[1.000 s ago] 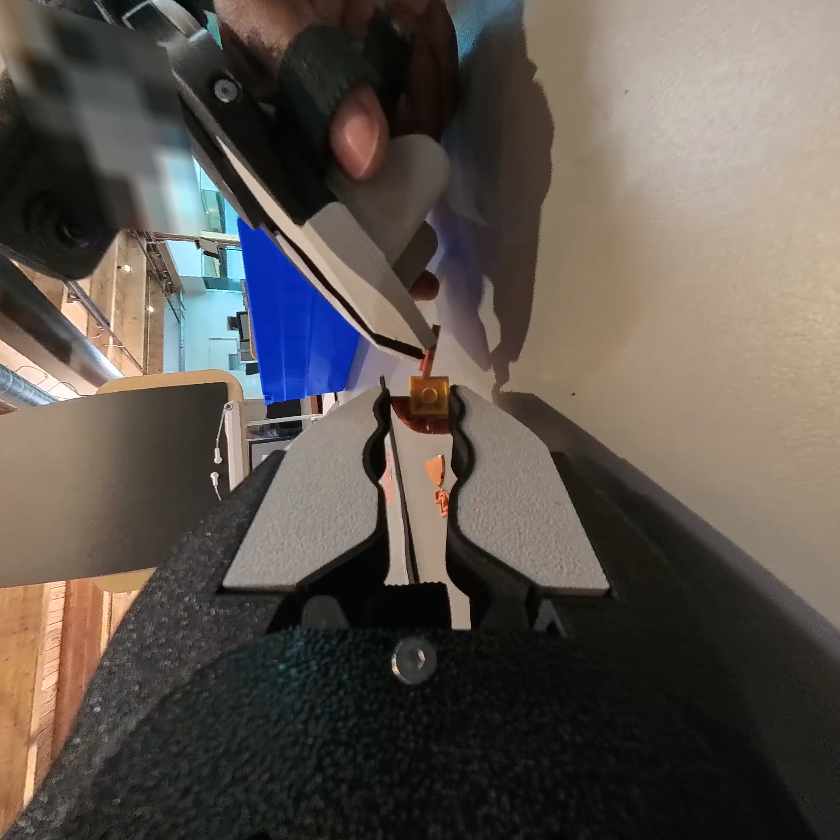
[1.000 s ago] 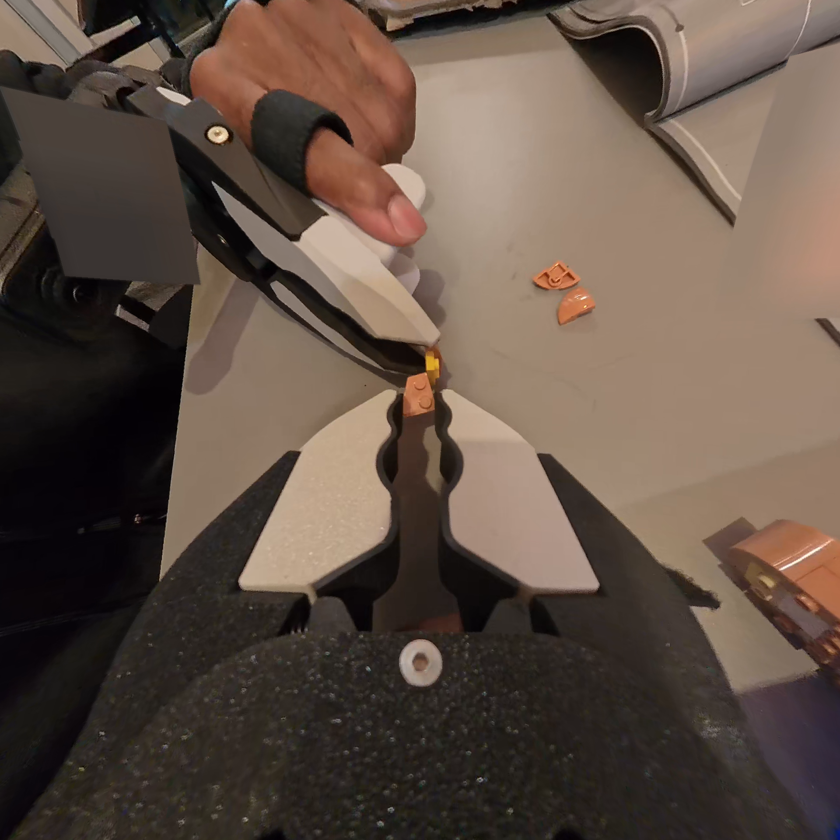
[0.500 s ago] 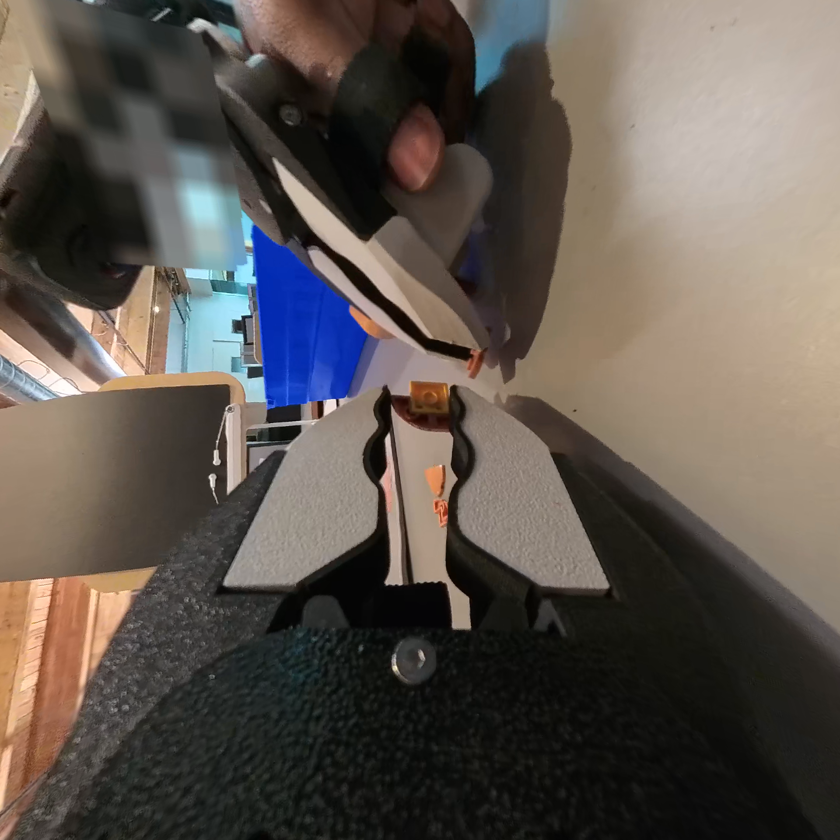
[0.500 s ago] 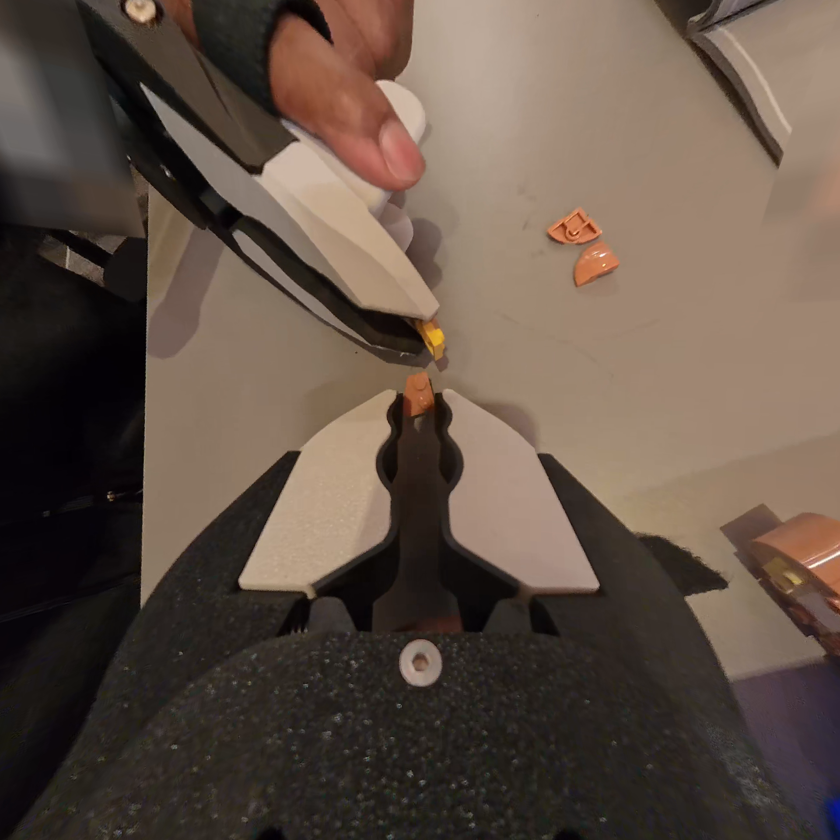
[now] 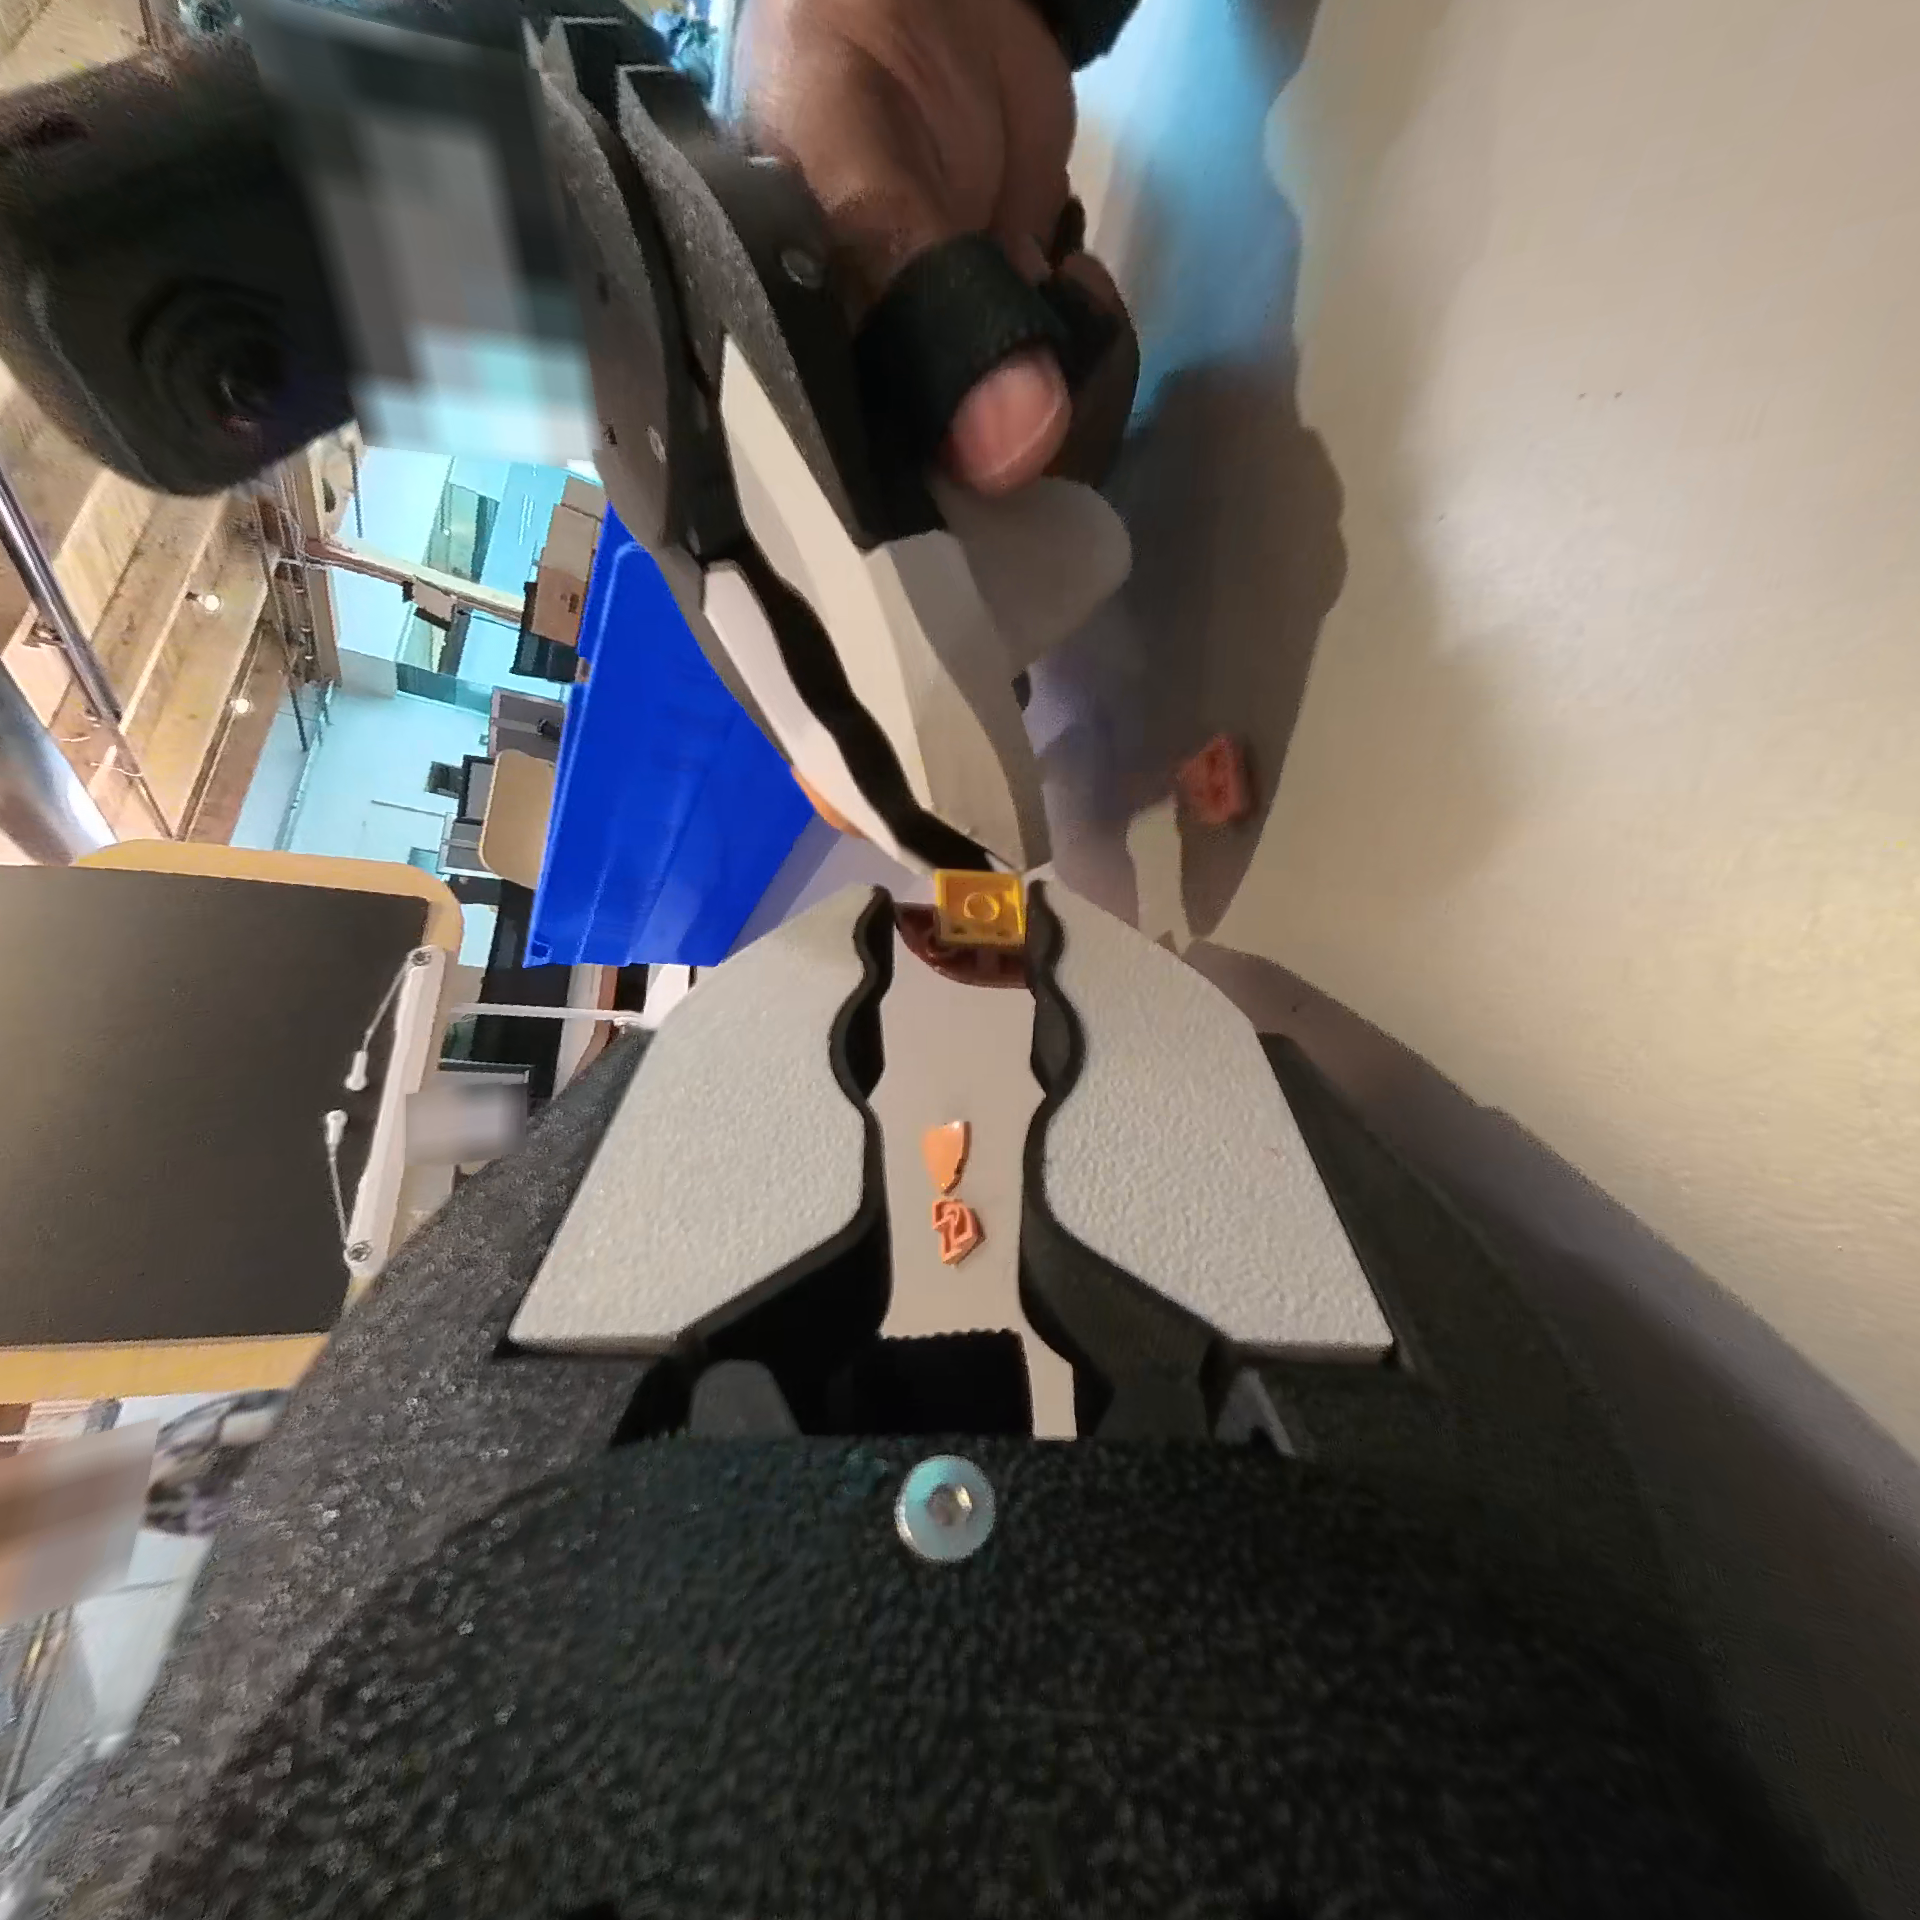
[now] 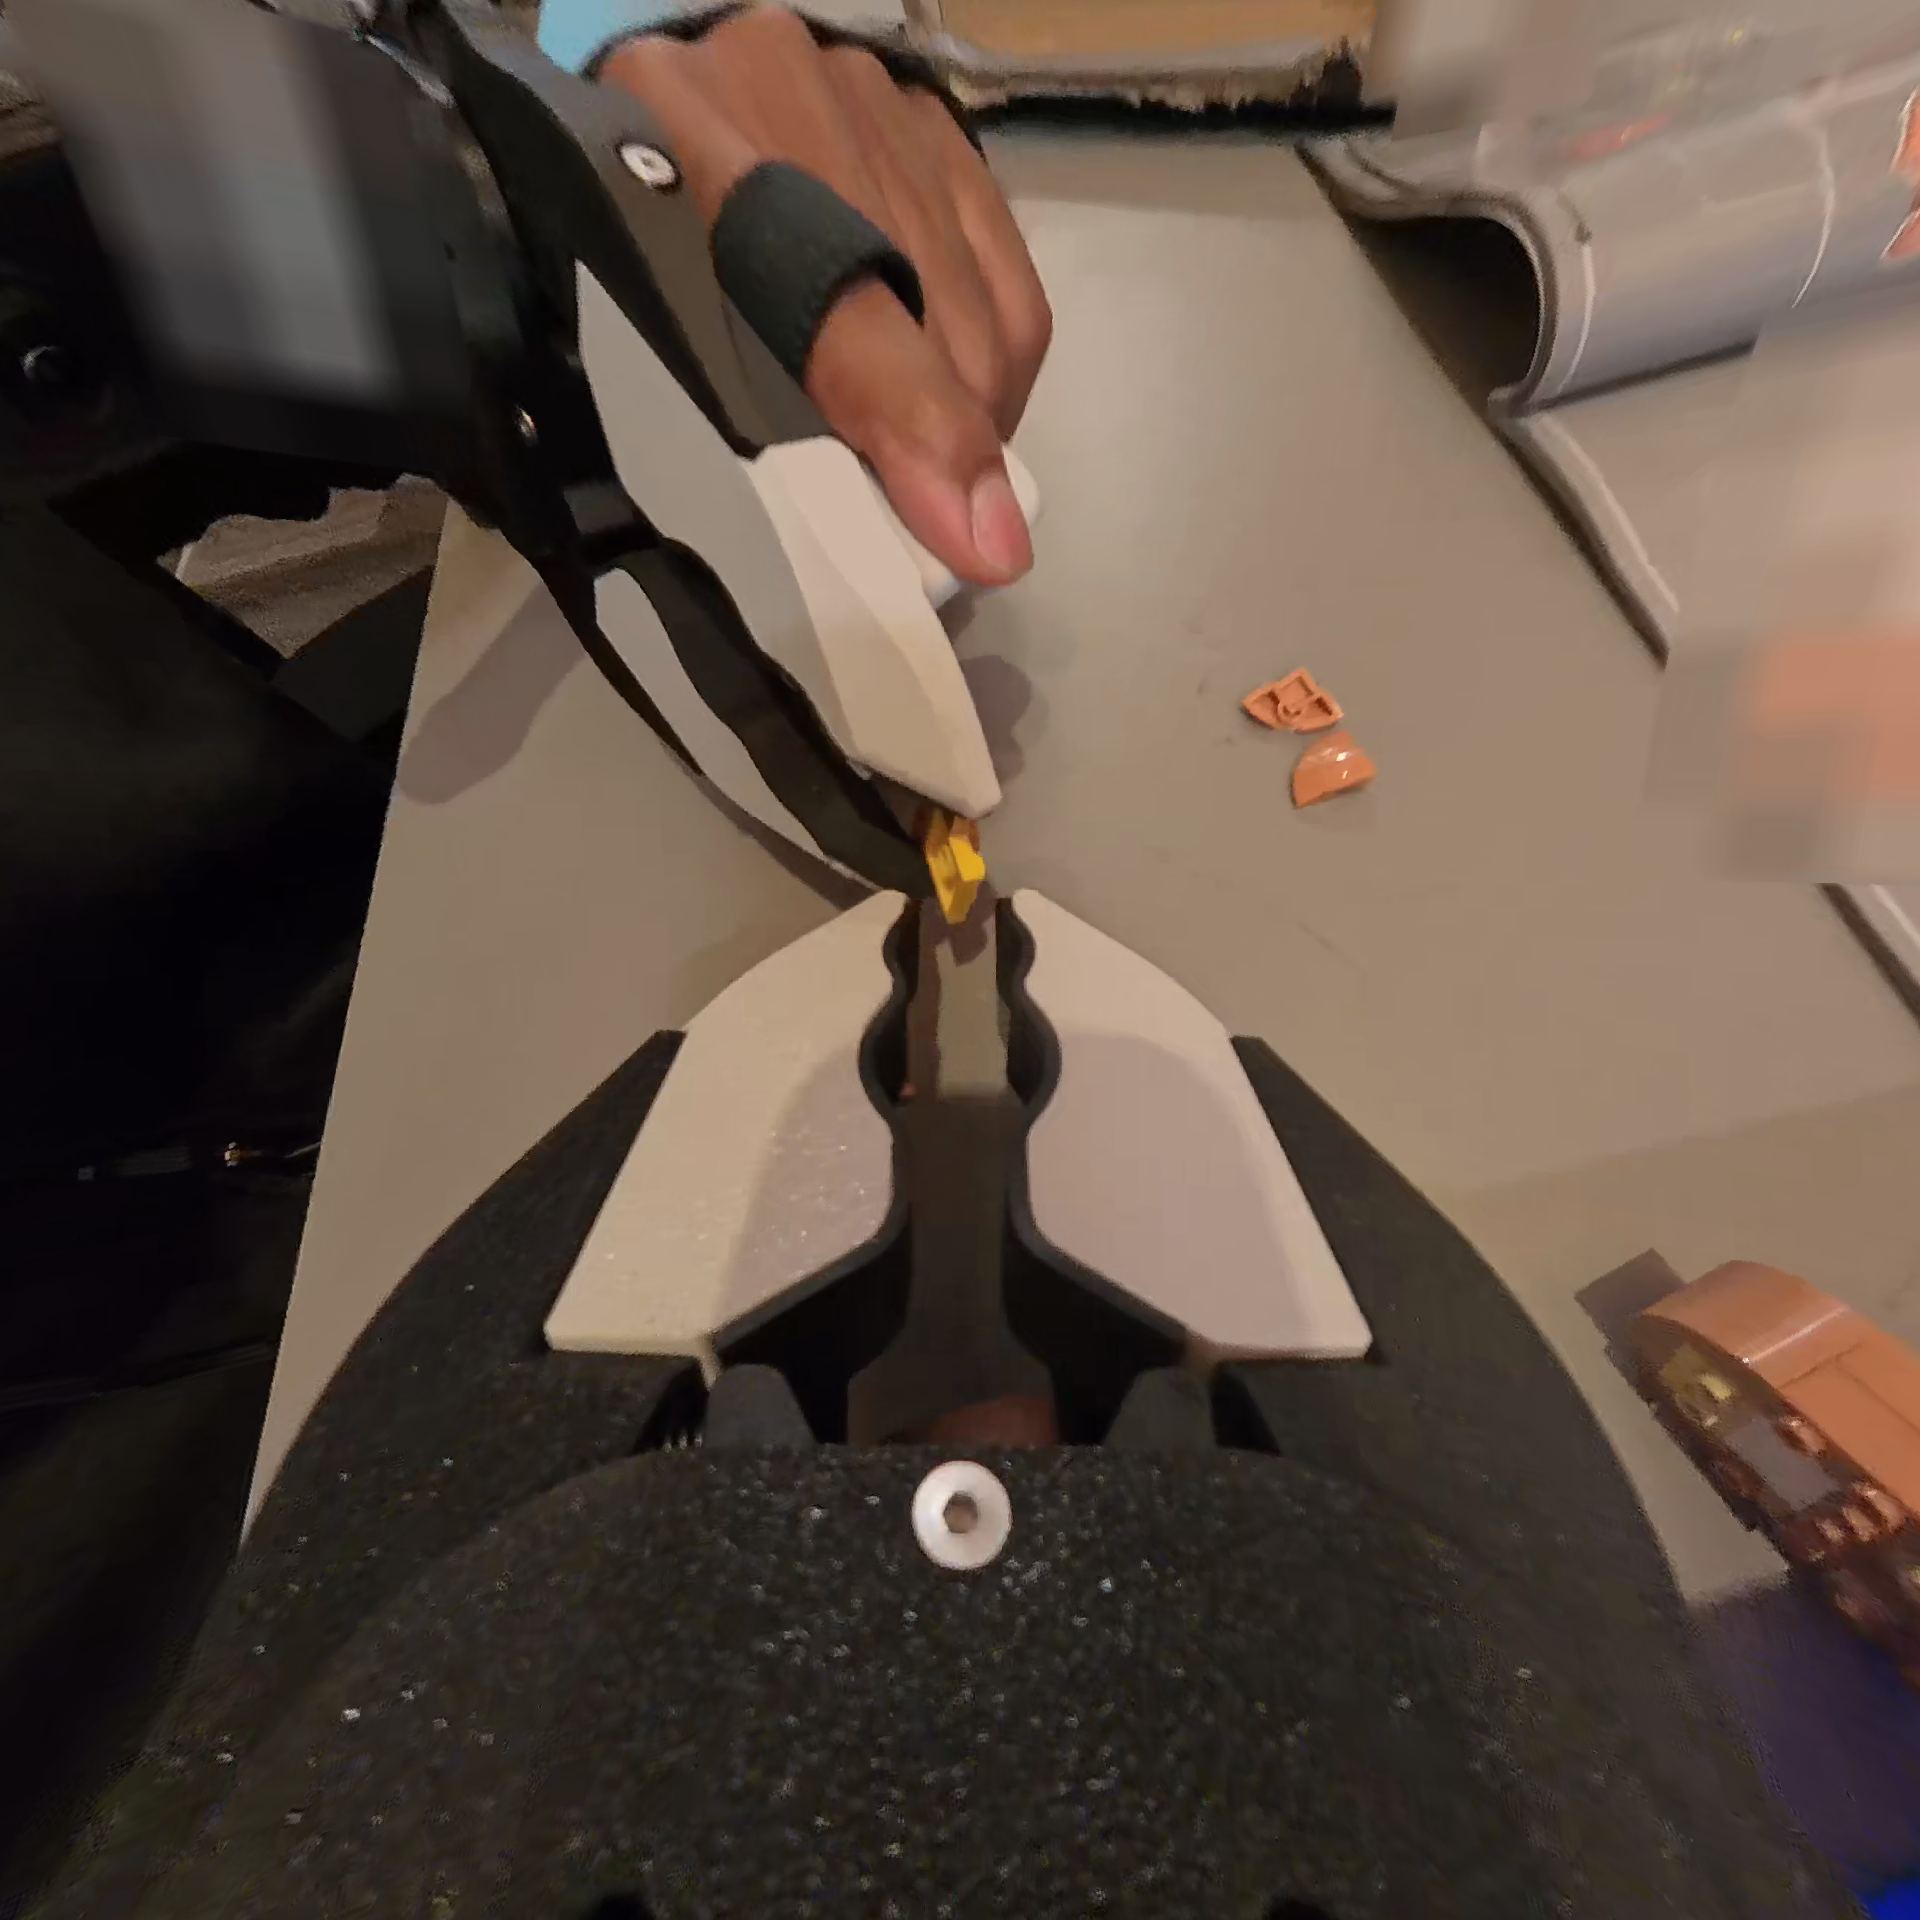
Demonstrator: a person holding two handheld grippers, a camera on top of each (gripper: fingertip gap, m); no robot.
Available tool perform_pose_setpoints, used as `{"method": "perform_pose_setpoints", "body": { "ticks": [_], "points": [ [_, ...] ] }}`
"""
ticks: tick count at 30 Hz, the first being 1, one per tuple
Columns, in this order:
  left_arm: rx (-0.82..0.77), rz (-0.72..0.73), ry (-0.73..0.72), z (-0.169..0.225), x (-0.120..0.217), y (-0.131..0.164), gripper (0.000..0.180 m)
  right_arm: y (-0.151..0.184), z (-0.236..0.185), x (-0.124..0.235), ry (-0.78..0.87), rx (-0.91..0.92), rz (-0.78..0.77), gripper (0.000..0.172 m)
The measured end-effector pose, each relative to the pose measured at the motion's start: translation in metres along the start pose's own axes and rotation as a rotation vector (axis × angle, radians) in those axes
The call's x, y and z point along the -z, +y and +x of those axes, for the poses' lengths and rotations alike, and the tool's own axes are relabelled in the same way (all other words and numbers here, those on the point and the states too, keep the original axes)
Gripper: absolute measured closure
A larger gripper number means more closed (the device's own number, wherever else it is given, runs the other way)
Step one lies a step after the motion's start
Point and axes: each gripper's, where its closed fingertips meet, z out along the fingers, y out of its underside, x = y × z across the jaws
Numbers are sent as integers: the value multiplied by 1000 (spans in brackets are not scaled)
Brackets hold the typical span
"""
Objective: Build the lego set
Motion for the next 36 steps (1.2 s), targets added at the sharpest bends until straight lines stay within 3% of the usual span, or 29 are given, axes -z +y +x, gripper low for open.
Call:
{"method": "perform_pose_setpoints", "body": {
  "ticks": [14, 18, 29, 34, 36],
  "points": [
    [74, 57, 1, -5, 3, -6, 160, -8, 3, 1, 81, 105, 49, 167],
    [164, 68, 18, -10, 7, -7, 154, -7, 7, 2, 137, 178, 34, 167],
    [305, -117, 190, -4, 5, 10, 155, 0, 3, -4, 187, 330, -48, 167],
    [302, -155, 282, 5, 4, 8, 162, 0, 1, -5, 196, 372, -70, 167],
    [294, -160, 319, 9, 3, 6, 173, 0, 2, -4, 204, 383, -73, 167]
  ]
}}
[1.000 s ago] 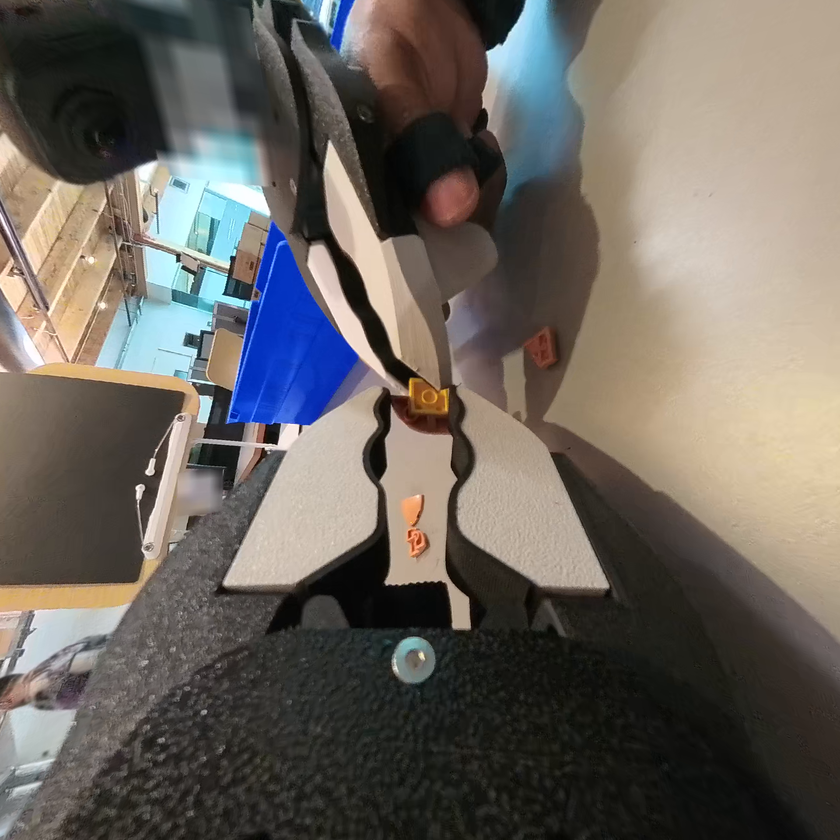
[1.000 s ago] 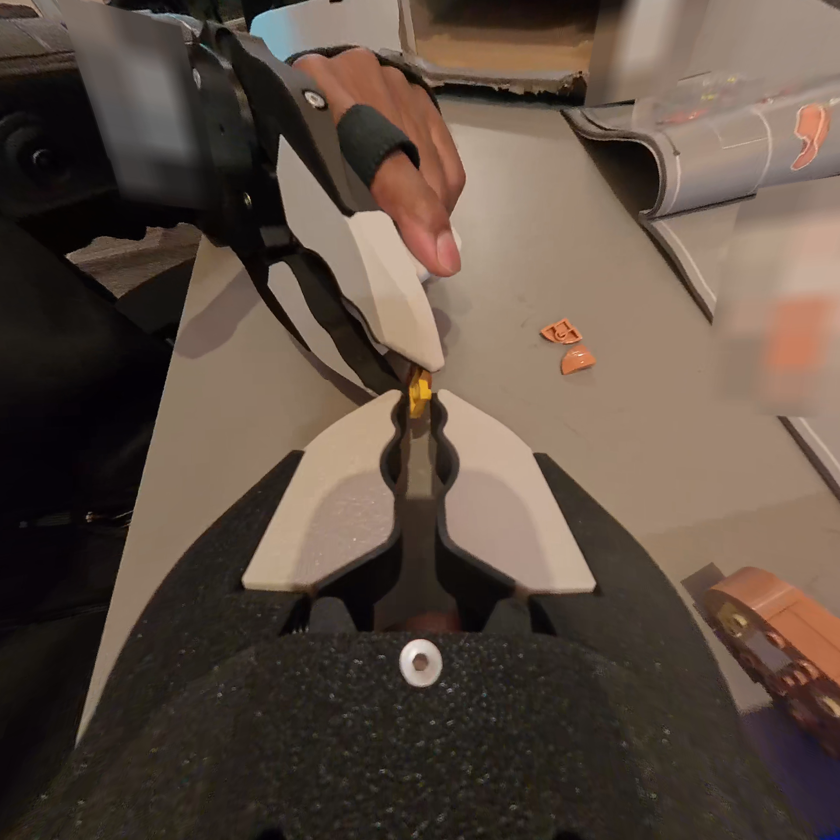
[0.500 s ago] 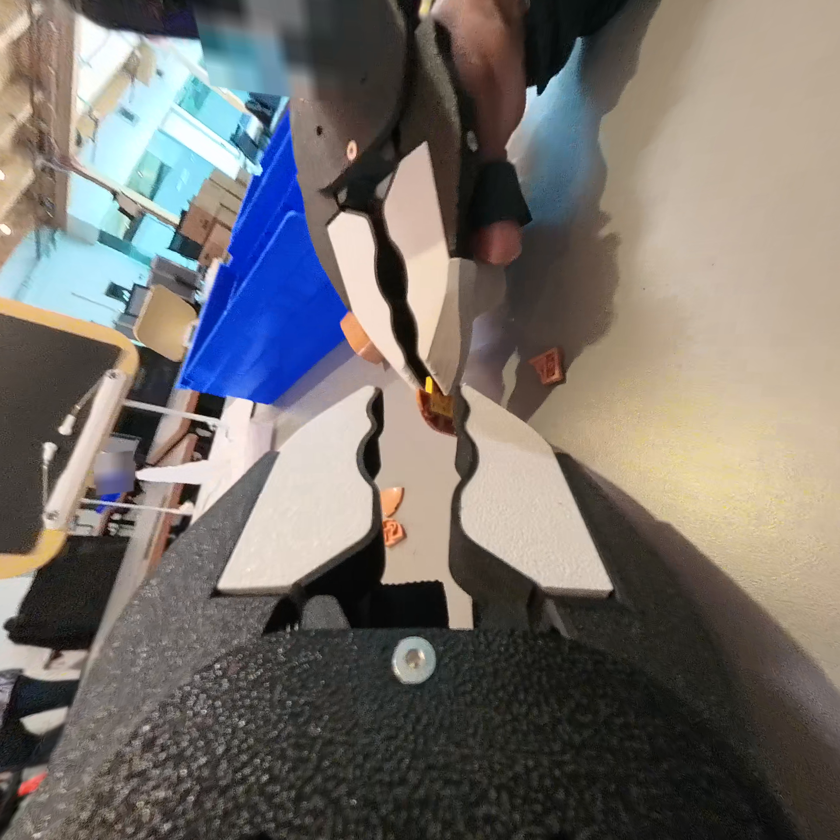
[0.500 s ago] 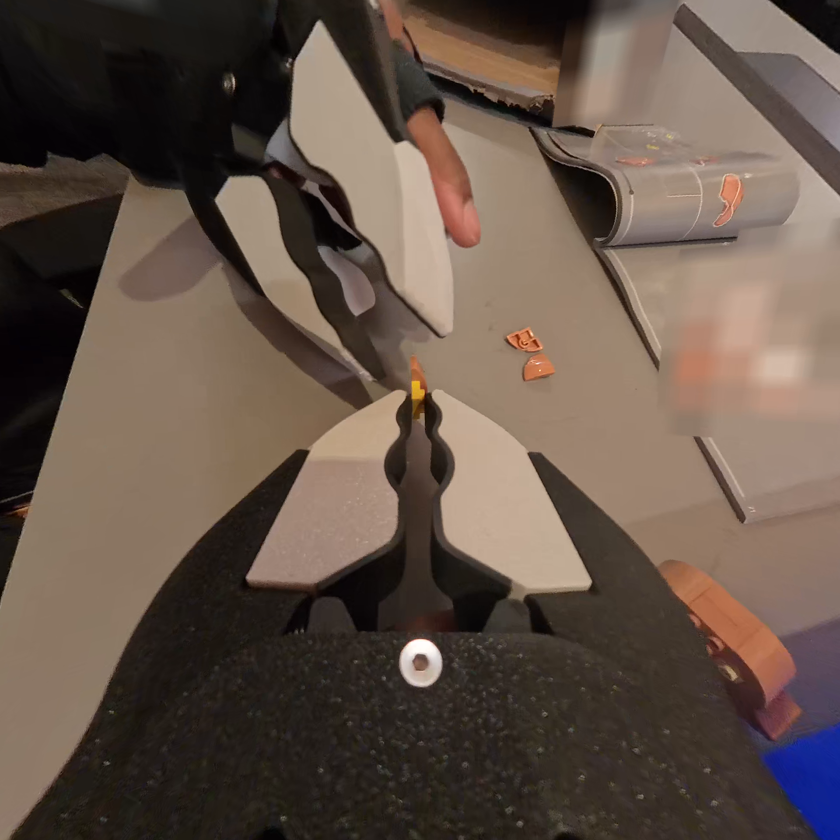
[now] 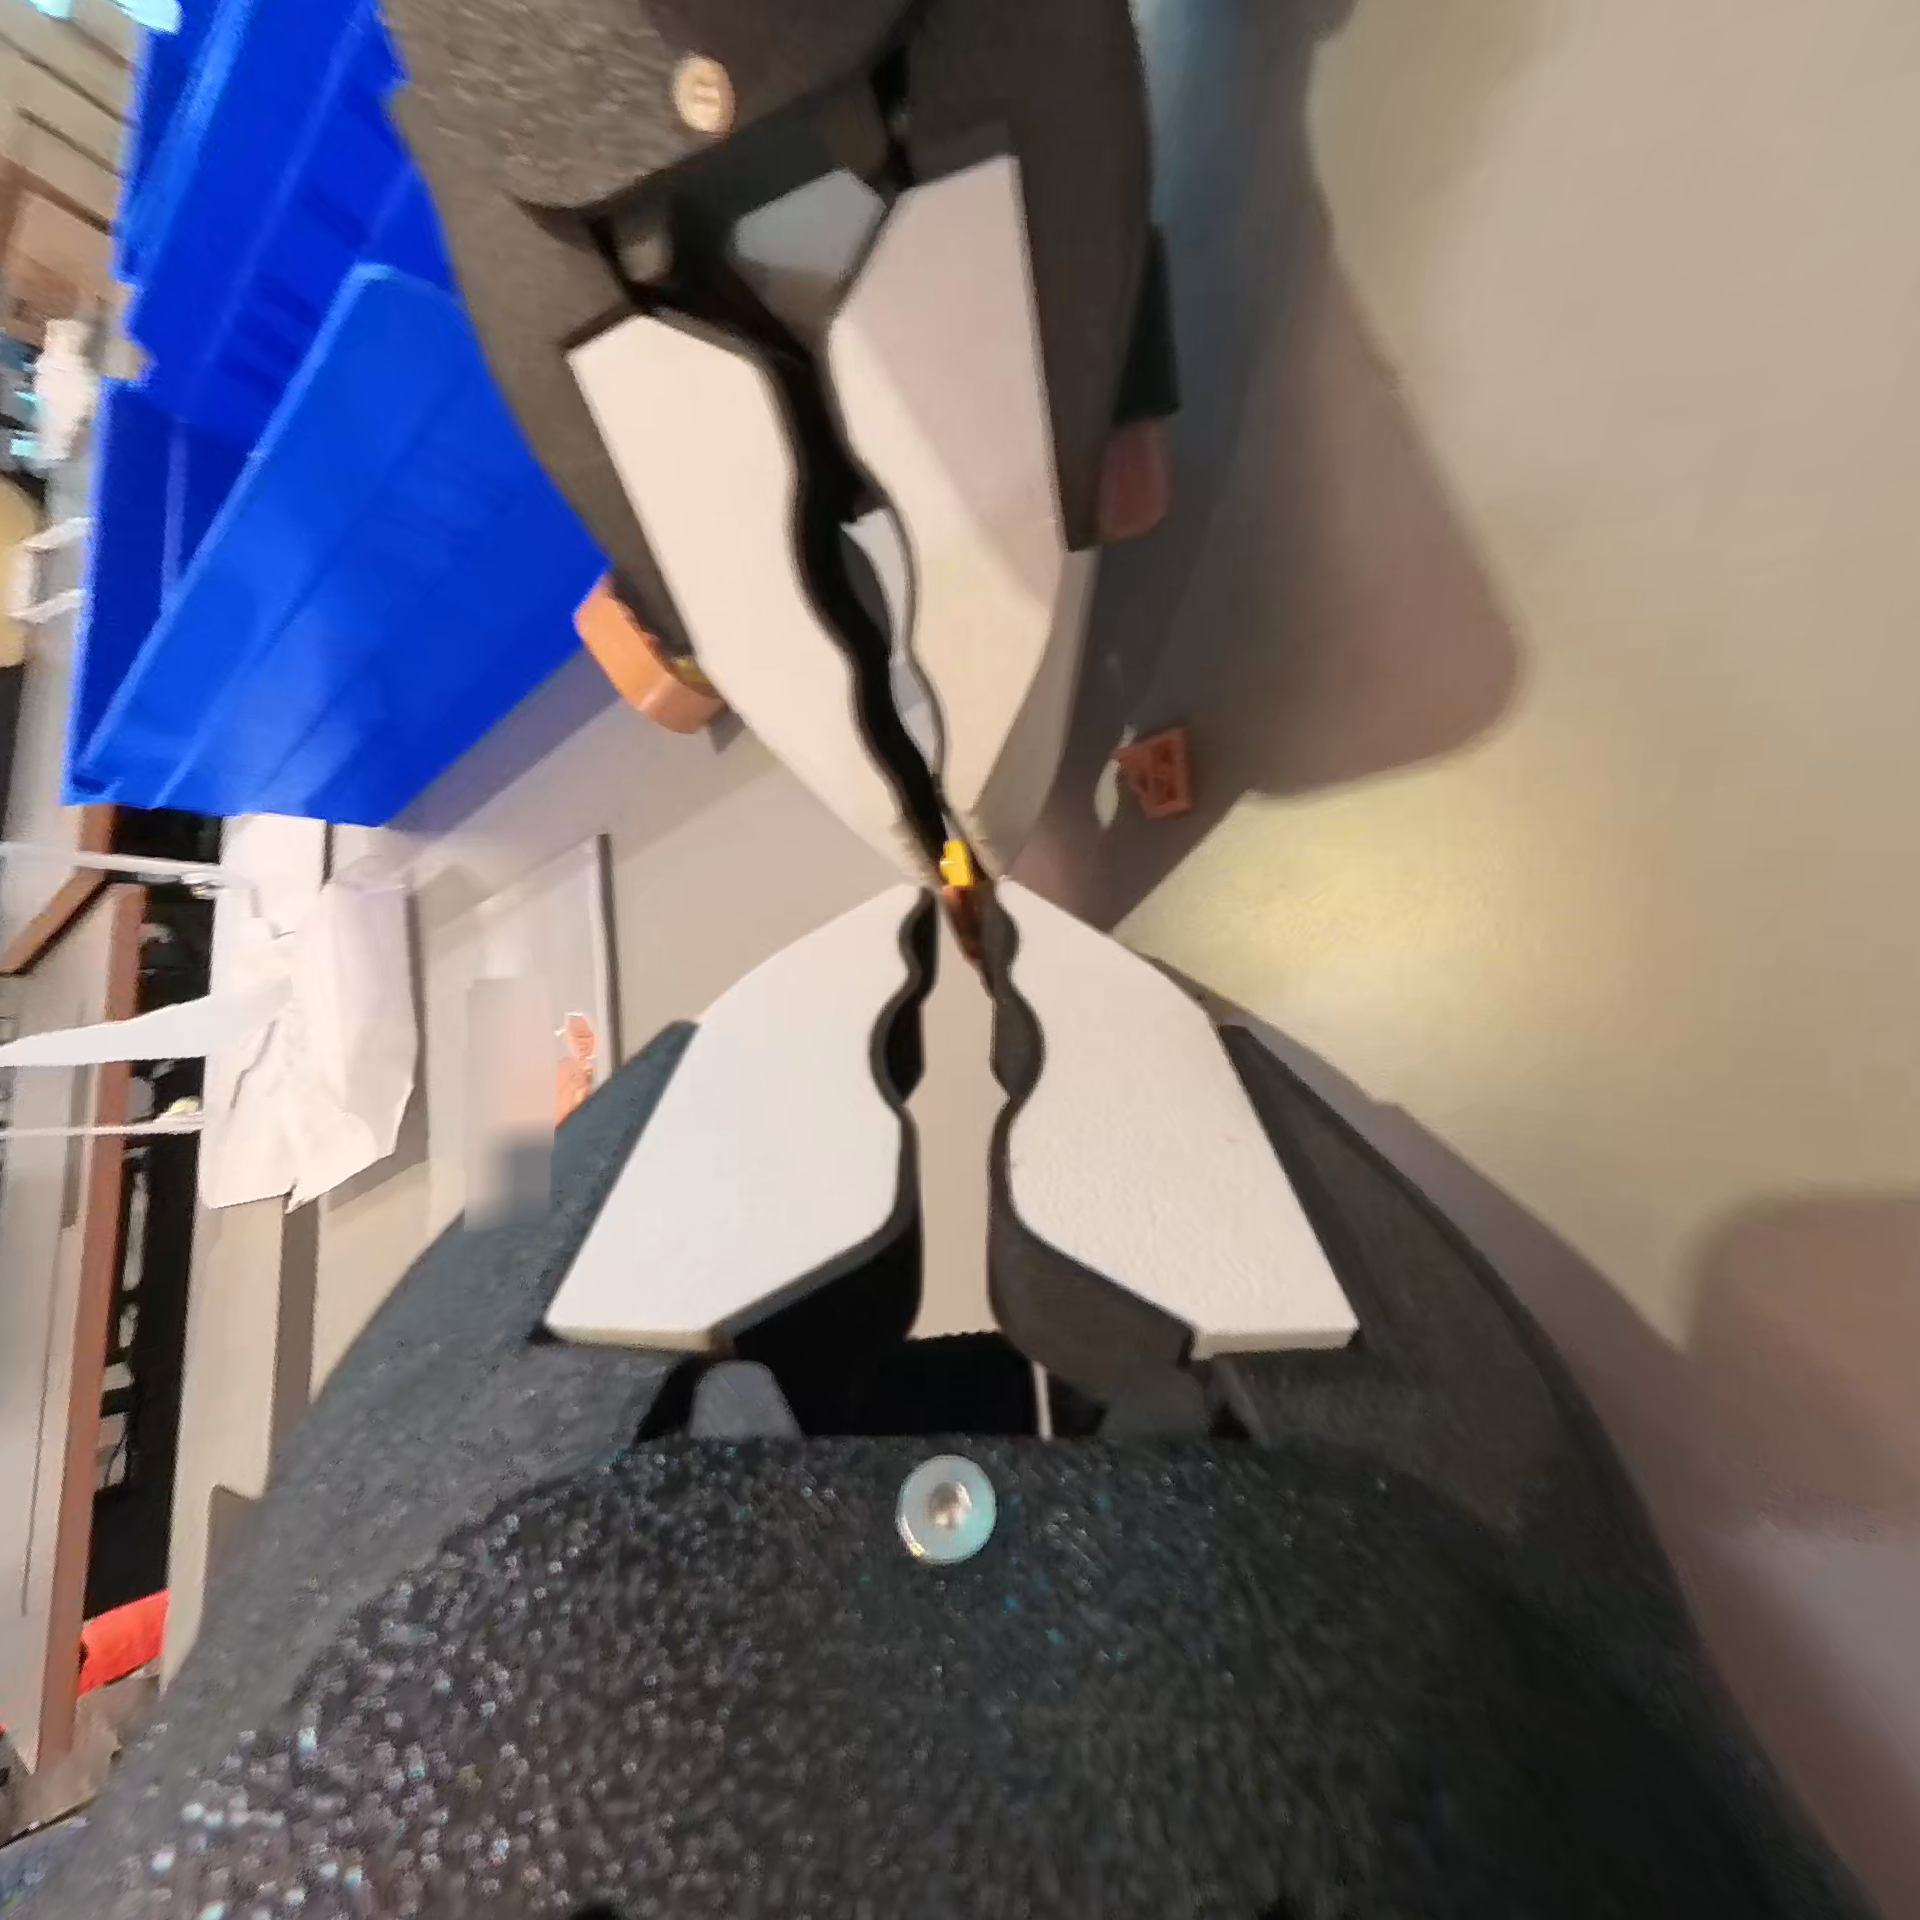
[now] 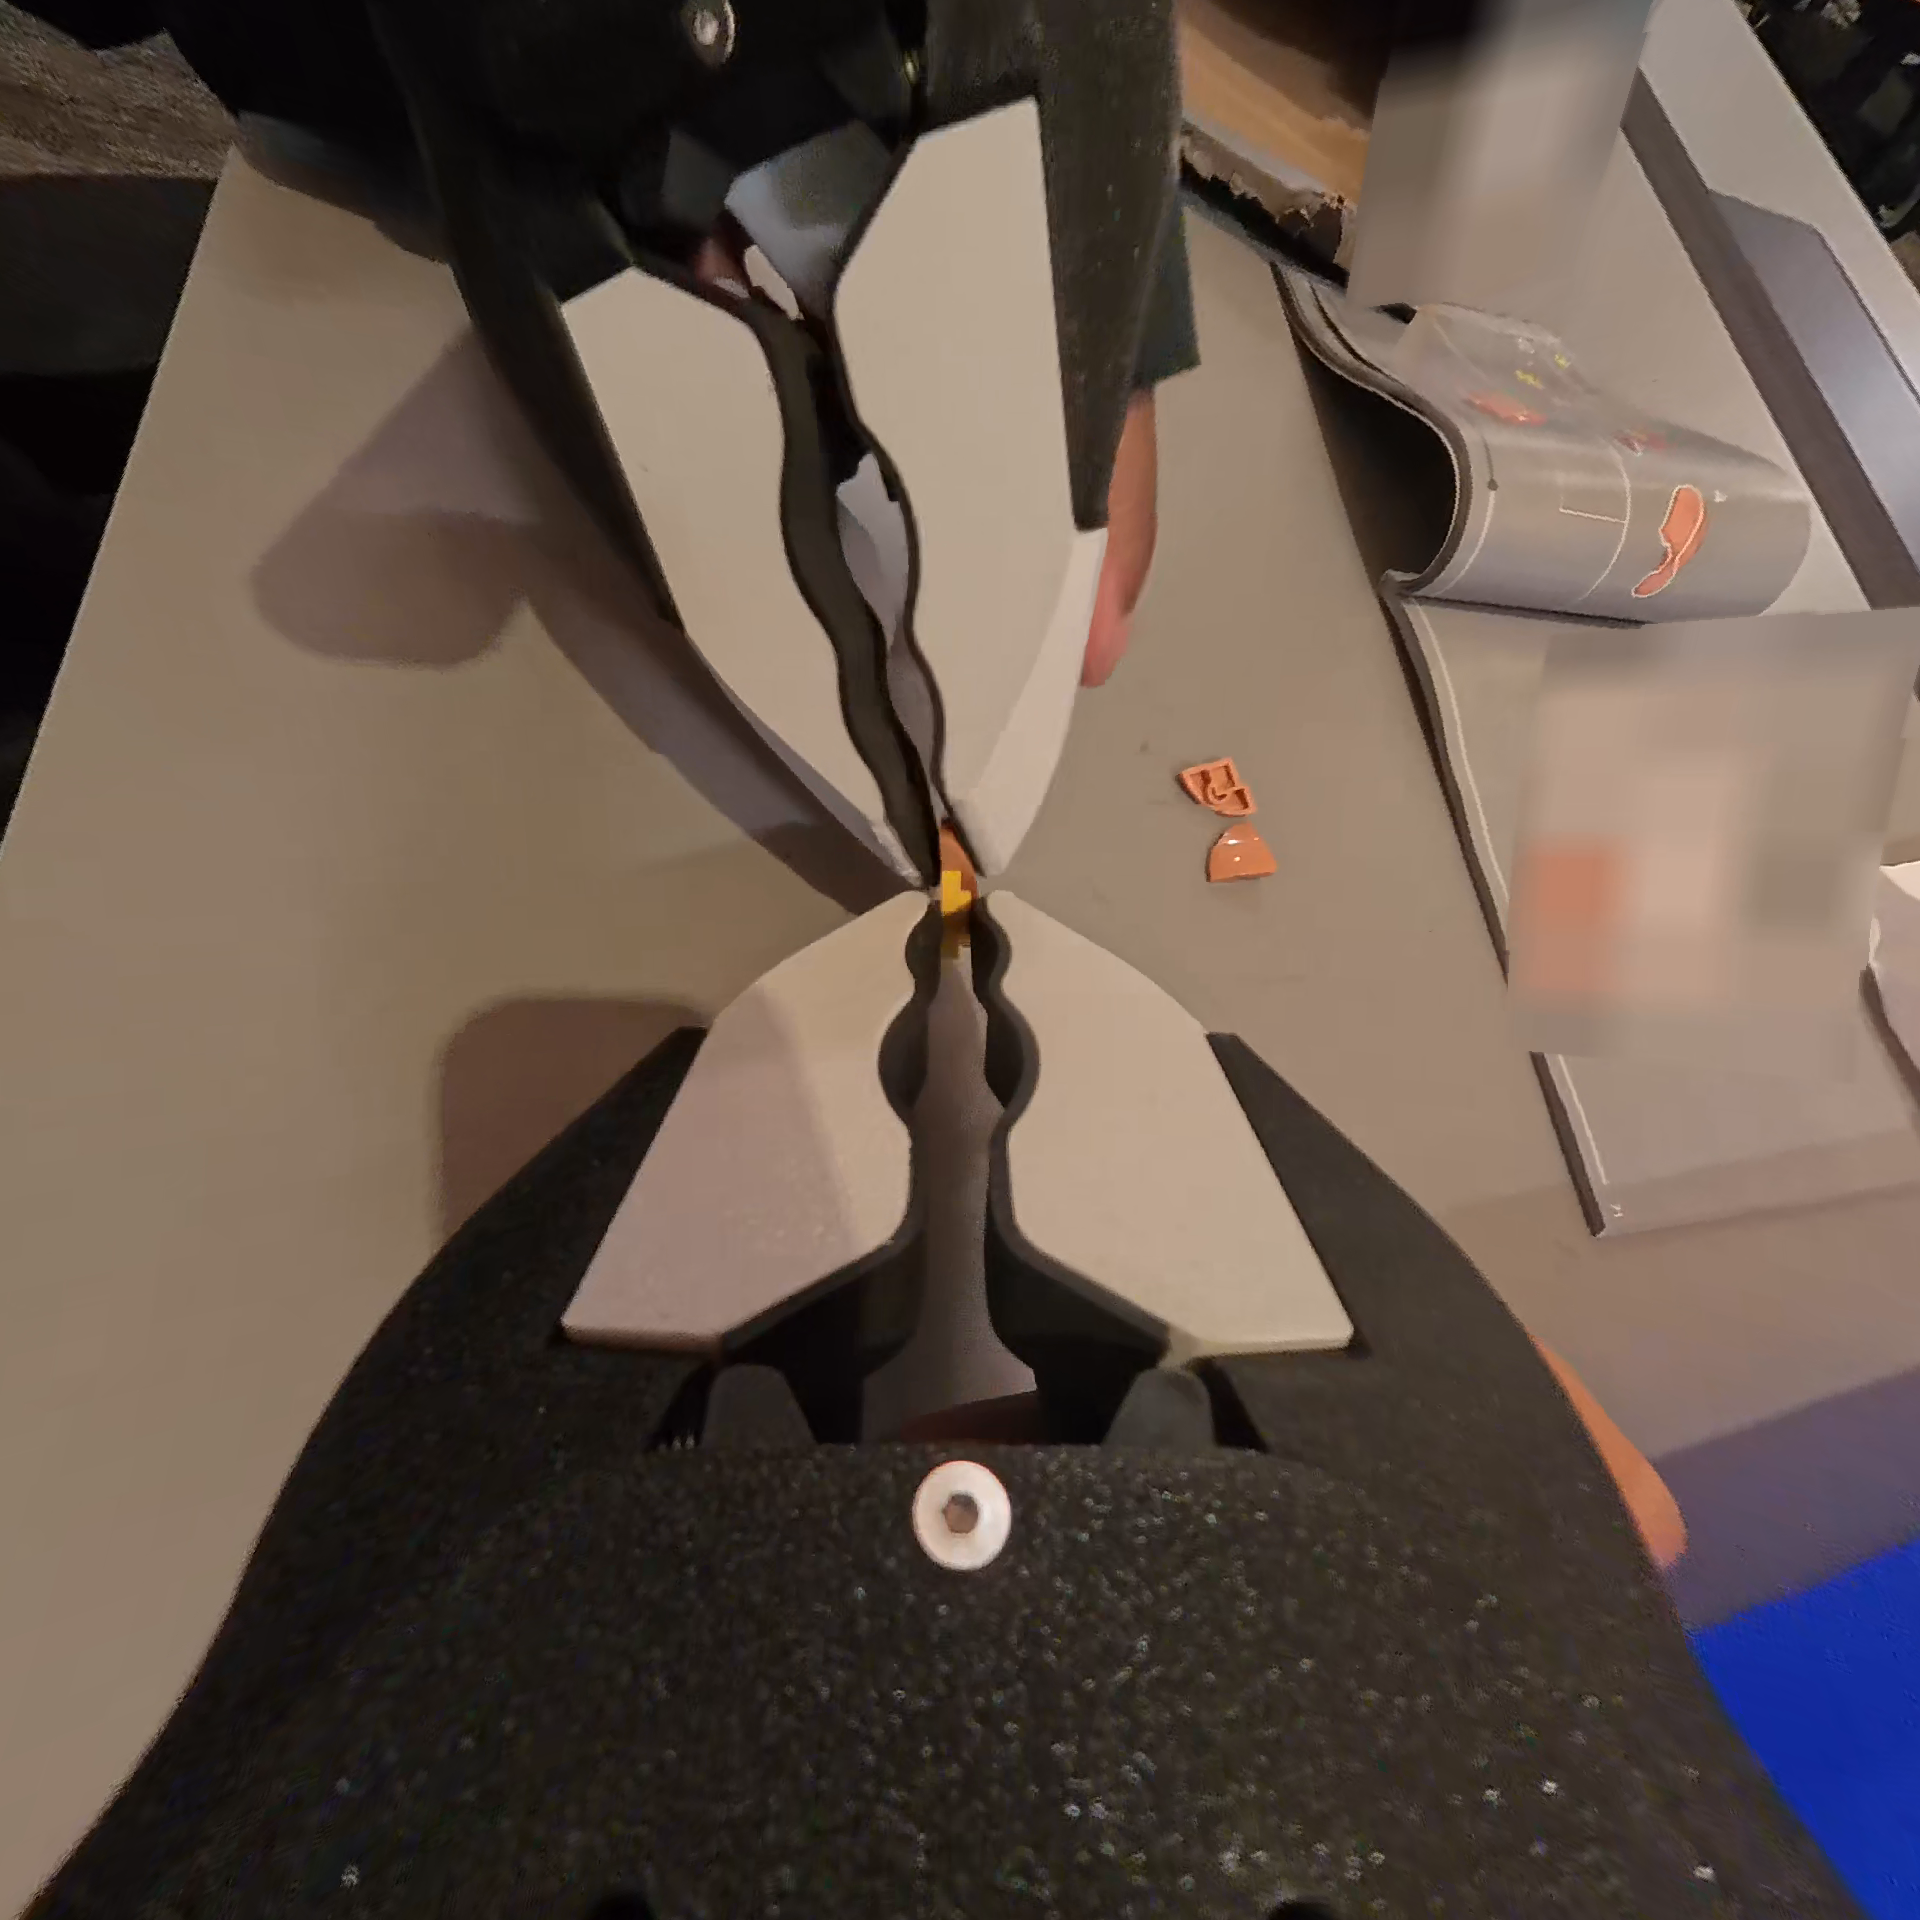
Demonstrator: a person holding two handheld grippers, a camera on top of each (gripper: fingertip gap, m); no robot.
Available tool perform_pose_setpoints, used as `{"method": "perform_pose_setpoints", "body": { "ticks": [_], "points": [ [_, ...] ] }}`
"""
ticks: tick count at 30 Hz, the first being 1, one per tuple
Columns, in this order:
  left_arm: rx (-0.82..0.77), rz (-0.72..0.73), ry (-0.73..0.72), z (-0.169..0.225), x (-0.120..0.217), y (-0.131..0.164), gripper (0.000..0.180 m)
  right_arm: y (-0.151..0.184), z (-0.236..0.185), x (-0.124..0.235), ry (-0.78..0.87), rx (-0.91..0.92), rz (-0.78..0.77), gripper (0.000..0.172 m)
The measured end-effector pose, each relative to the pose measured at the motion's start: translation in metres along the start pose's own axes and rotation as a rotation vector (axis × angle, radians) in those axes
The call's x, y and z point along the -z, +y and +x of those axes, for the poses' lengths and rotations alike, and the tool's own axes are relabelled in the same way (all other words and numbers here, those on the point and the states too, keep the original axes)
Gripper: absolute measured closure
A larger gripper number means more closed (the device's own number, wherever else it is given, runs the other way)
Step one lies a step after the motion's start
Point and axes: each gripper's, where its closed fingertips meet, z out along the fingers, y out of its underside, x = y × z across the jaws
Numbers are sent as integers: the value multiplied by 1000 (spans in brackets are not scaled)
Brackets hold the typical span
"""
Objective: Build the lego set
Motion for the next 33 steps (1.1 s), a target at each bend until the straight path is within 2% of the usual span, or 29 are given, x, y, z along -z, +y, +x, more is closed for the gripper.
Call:
{"method": "perform_pose_setpoints", "body": {
  "ticks": [4, 7, 11, 16, 20, 28, 33],
  "points": [
    [38, 38, -37, -10, -1, 0, 175, 4, 5, 9, 0, 36, -4, 165],
    [162, 142, -109, -28, 4, 3, 175, 12, -2, 20, -81, 102, 5, 165],
    [282, 262, -138, -41, 15, 6, 176, 14, -17, 21, -197, 69, 3, 162],
    [281, 267, -147, -42, 15, 5, 176, 32, -30, 6, -241, 61, -128, 159],
    [276, 267, -138, -38, 13, 3, 176, 31, -28, 2, -227, 15, -152, 159],
    [301, 284, -137, -39, 14, 5, 176, 23, -26, 0, -196, 49, -103, 157],
    [331, 317, -159, -46, 20, 5, 176, 14, -29, -7, -195, -128, -132, 150]
  ]
}}
